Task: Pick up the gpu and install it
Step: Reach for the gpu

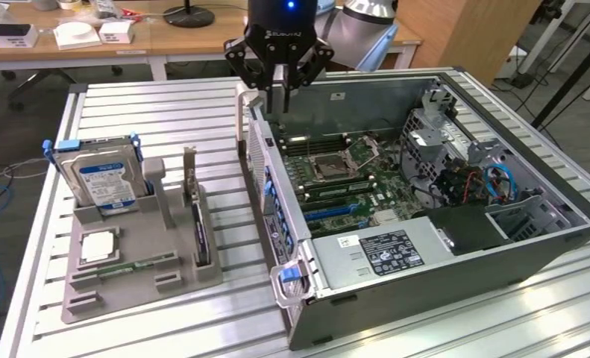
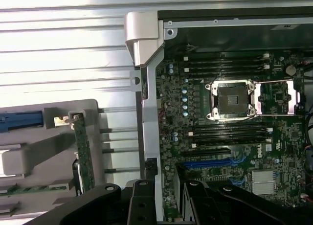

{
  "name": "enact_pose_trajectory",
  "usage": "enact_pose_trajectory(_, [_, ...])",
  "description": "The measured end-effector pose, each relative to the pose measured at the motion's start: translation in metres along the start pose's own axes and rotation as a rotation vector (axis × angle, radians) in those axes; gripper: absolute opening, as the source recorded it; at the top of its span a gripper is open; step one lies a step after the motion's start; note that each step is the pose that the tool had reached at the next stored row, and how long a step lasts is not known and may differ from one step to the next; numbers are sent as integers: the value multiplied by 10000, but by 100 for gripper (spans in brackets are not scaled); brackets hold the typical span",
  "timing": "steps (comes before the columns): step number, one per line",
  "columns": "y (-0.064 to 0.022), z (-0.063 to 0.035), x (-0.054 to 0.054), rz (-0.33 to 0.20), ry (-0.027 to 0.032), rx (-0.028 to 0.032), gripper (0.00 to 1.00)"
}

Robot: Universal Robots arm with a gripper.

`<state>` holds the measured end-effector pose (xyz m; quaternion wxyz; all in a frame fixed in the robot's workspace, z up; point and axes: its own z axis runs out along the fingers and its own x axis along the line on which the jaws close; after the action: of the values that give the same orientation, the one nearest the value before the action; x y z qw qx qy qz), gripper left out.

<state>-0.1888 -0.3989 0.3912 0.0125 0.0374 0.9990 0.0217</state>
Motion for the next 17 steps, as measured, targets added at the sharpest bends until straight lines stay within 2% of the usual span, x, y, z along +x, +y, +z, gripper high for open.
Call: enact_pose_trajectory(17, [-12, -4, 160, 2, 0, 0, 30])
